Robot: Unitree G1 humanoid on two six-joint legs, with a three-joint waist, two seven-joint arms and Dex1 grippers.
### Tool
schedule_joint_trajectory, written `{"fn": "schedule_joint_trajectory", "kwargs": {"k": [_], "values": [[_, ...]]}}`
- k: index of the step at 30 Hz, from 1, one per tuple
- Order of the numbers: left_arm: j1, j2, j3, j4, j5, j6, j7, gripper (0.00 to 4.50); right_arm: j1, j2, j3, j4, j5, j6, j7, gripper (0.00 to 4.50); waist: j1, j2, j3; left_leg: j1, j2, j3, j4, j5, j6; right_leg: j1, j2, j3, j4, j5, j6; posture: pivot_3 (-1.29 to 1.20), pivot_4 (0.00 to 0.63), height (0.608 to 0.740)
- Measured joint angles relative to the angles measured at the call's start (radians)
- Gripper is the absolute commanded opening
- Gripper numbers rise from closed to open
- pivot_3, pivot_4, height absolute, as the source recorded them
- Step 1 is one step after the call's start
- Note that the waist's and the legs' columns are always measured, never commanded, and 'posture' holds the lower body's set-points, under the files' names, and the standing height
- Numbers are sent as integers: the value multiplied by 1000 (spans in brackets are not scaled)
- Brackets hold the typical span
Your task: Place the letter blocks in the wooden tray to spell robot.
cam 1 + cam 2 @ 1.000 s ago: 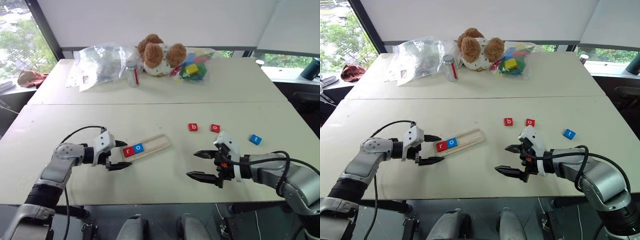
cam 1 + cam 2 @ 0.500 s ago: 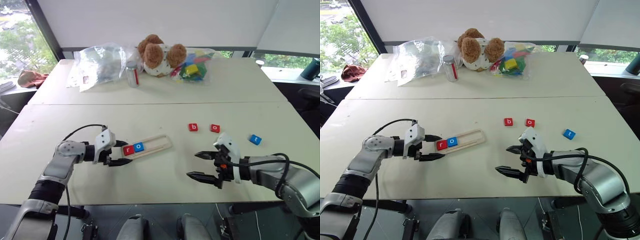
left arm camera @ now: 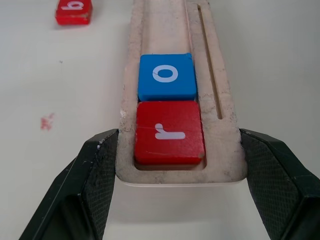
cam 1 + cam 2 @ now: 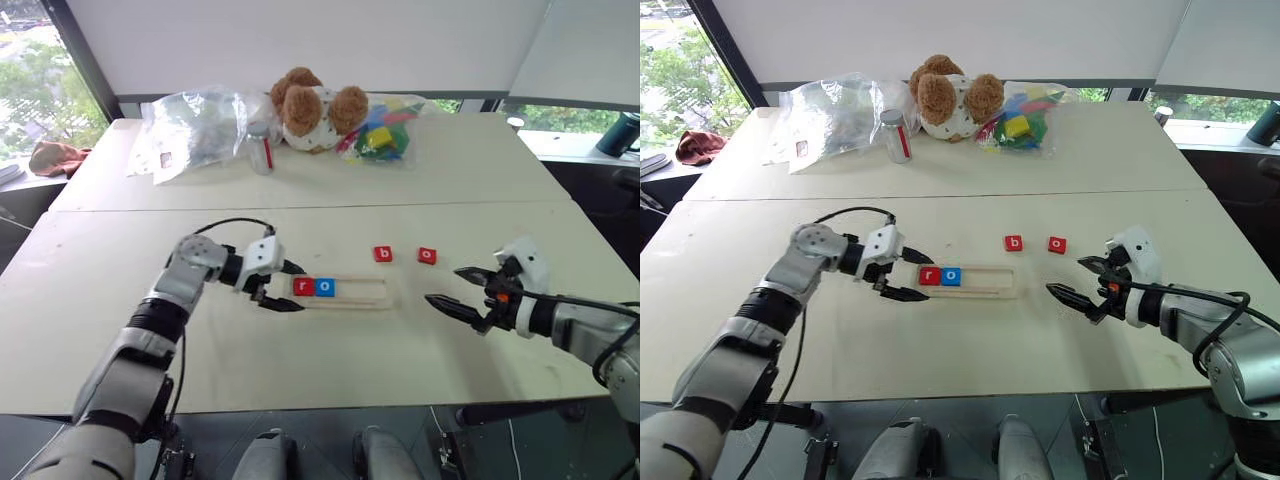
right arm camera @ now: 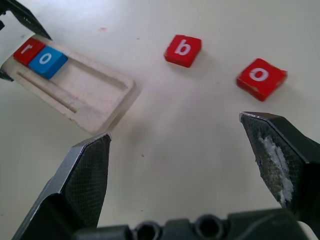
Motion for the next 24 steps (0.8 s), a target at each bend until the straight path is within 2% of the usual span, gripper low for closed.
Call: {"fn": "schedule_joint_trajectory", "kwargs": {"k": [4,6,7,16,20,24], "values": [[-37,-31,-4,116,23,-47,-4,3092,31,23,1,-7,-16,-1,-28,4500,-1,0,0,0,0,0,1,0,0,0,1,0,1,0,0,0,150,740],[-55,-32,-3,143,29,-65,-14,4142,24,37,1,-12,-27,-6,-49,4500,-1,0,0,0,0,0,1,0,0,0,1,0,1,0,0,0,150,740],[-56,-34,-3,148,29,-71,-17,4443,21,40,4,-14,-33,-10,-59,4500,0,0,0,0,0,0,1,0,0,0,1,0,1,0,0,0,150,740],[-23,-37,20,123,28,-76,-11,4443,-104,81,109,35,-116,24,-145,4500,-1,0,0,0,0,0,1,0,0,0,0,0,1,0,0,0,150,740],[-11,29,59,41,12,-31,-13,4443,-275,181,160,76,-146,77,-233,4500,-18,0,0,1,1,-1,1,0,-1,-1,0,1,3,0,0,0,150,740],[63,130,123,-146,-45,72,-17,4443,-376,323,192,137,-169,152,-338,4500,-26,0,0,0,2,-1,-2,1,-1,-3,0,1,3,0,0,0,150,740]]}}
